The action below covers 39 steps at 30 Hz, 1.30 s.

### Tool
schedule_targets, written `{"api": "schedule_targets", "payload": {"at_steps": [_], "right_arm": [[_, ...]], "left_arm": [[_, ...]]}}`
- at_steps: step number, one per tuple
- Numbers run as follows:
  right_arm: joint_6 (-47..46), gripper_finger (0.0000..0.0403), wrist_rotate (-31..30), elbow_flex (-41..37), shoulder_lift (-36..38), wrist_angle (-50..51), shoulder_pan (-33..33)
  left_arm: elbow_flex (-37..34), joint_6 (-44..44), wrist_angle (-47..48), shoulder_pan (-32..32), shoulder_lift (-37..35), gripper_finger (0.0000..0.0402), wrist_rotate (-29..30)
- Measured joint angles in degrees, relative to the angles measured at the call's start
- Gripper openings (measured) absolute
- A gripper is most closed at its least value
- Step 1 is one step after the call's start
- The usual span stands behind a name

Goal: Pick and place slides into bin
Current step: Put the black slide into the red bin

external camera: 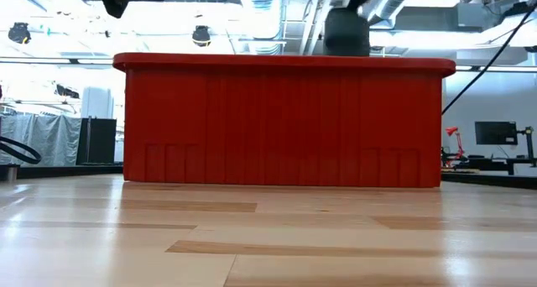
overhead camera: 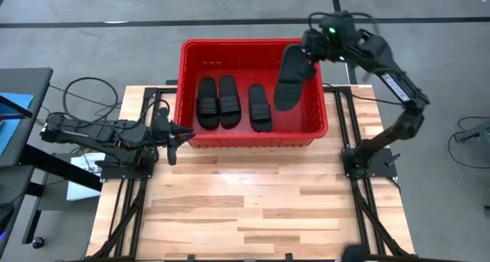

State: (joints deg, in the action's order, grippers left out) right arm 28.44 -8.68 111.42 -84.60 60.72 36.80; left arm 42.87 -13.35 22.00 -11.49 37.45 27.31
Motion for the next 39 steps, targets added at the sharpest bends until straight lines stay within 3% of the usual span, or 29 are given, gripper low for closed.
{"api": "schedule_targets", "payload": {"at_steps": [4, 14, 25, 39], "right_arm": [[3.22, 0.0, 5.77, 0.0, -5.33, -0.76, 5.46], [9.84, 0.0, 14.56, -0.04, -18.59, -0.8, 12.66], [13.63, 0.0, 21.79, -0.04, -26.59, -1.03, 16.2], [15.12, 0.0, 27.42, -0.04, -32.57, 2.09, 18.26]], "left_arm": [[0.0, 5.31, 0.12, 0.02, -0.57, 0.0077, 0.68], [0.09, 10.69, 3.0, 3.94, -9.98, 0.0077, 16.62], [0.07, 13.19, 0.33, 4.92, -17.43, 0.0077, 16.94], [0.07, 11.95, 0.37, 4.9, -17.75, 0.0077, 16.63]]}}
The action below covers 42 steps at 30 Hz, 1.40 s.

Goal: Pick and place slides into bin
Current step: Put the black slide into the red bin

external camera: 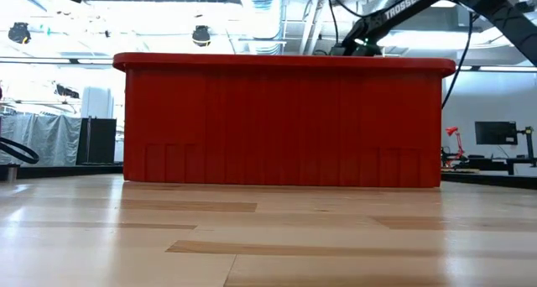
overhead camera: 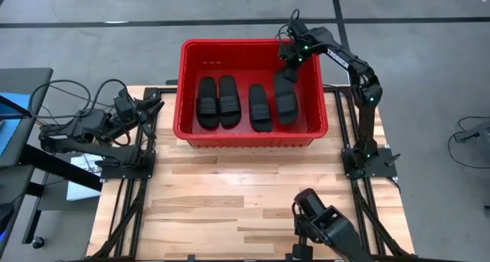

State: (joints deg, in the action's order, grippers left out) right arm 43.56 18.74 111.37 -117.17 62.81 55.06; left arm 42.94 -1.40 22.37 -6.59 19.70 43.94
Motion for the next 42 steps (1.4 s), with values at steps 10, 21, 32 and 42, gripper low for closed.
{"api": "schedule_targets", "payload": {"at_steps": [10, 21, 32, 42], "right_arm": [[0.32, 0.0, 2.06, 0.0, -4.97, 0.65, 0.01], [0.66, 0.0, 4.68, -0.02, -6.03, -1.13, -0.32], [1.81, 0.0008, 4.24, -0.02, -6.03, 0.21, -0.68], [2.0, 0.0079, 3.98, -0.02, -6.01, -0.76, -1.04]], "left_arm": [[-0.04, -0.23, 0.4, 0.0, 0.0, 0.0077, 0.0], [-0.07, -0.31, 2.75, 0.0, 0.0, 0.0077, 0.02], [-0.07, -0.29, 2.69, 0.0, 0.0, 0.0077, 0.02], [-0.07, -0.29, 2.67, -0.02, 0.0, 0.0077, 0.02]]}}
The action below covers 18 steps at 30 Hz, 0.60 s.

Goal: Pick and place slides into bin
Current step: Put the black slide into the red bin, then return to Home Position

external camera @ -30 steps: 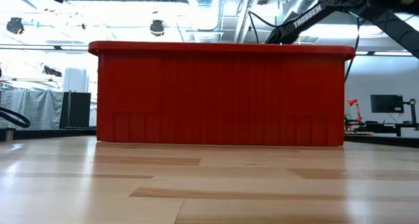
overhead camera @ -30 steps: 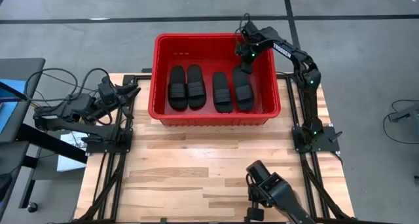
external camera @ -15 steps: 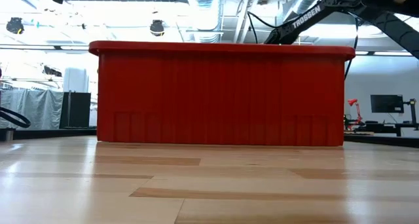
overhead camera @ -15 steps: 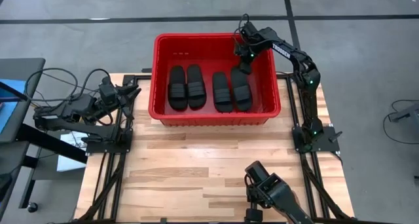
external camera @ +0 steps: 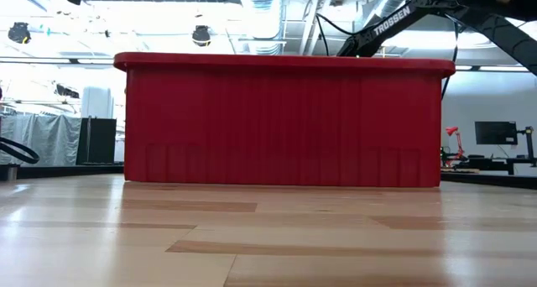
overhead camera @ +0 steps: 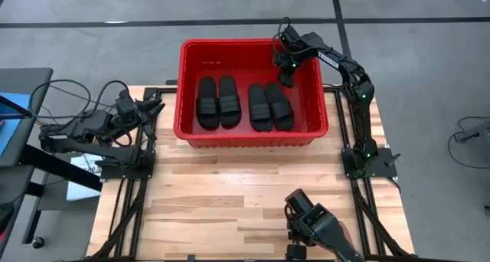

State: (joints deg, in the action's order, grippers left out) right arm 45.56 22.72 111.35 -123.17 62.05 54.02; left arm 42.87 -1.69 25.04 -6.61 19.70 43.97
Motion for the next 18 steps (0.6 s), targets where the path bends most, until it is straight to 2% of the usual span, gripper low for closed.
{"api": "schedule_targets", "payload": {"at_steps": [18], "right_arm": [[-3.21, 0.0092, -2.34, 1.05, 0.11, -2.04, -0.02]], "left_arm": [[0.0, -0.62, -0.04, 0.02, 0.0, 0.0077, 0.0]]}}
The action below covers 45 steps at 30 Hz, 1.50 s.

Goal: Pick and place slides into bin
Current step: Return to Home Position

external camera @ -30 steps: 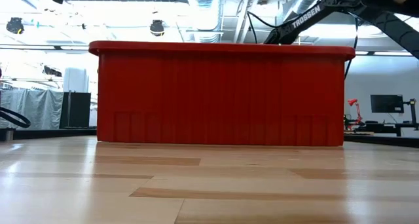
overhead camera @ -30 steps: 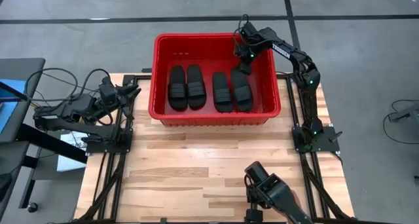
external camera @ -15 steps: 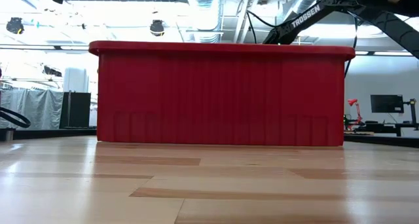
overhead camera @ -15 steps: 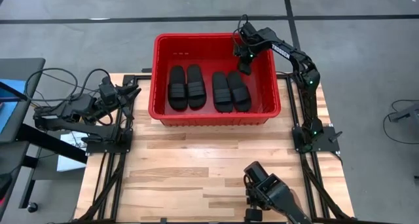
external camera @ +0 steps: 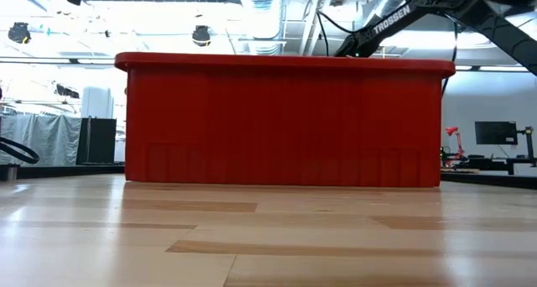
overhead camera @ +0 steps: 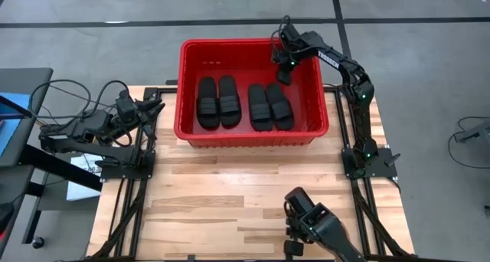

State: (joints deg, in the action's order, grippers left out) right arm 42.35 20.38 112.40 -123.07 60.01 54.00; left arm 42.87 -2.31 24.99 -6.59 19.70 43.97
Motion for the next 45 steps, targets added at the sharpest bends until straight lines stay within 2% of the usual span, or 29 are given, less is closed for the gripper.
{"api": "schedule_targets", "payload": {"at_steps": [7, 15, 21, 27, 32, 36, 38, 41, 43, 45], "right_arm": [[-4.6, 0.0092, -1.24, 7.64, 0.0, 1.6, -1.38], [-8.7, 0.0092, -1.53, 22.54, 0.2, 8.38, -4.52], [-14.72, 0.0092, -2.47, 20.91, 8.5, 6.06, -7.47], [-26.56, 0.009, -2.4, 20.91, 18.43, 2.76, -10.23], [-36.51, 0.0078, -2.43, 20.94, 26.65, 0.2, -13.79], [-41.54, 0.007, -2.74, 18.67, 32.85, -1.03, -20.05], [-44.16, 0.0069, -6.24, 14.8, 36.46, -3.8, -24.73], [-47.31, 0.0068, -17.4, 6.82, 41.99, -9.09, -33.15], [-48.77, 0.0067, -24.09, 0.96, 45.75, -12.67, -38.38], [-49.99, 0.0067, -28.26, -5.06, 49.77, -17.45, -43.39]], "left_arm": [[0.0, -0.41, -0.04, -0.02, 0.0, 0.0077, 0.0], [0.0, -0.39, -0.04, -0.02, 0.0, 0.0077, 0.0], [0.0, -0.39, 0.0, -0.02, 0.0, 0.0077, -0.9], [0.0, -0.37, -0.21, -0.02, -0.21, 0.0077, -3.72], [-0.02, -1.57, -2.33, -0.02, -3.9, 0.0077, -0.37], [-1.08, -0.33, -1.14, 0.0, -9.29, 0.0077, -2.52], [-3.27, 0.06, -0.69, 0.0, -13.31, 0.0077, -5.04], [-8.51, -4.0, -0.51, 0.0, -19.69, 0.0077, -8.3], [-9.93, -6.71, 2.18, -0.05, -19.33, 0.0077, -10.4], [-10.87, -8.26, 3.12, 0.0, -18.03, 0.0077, -15.82]]}}
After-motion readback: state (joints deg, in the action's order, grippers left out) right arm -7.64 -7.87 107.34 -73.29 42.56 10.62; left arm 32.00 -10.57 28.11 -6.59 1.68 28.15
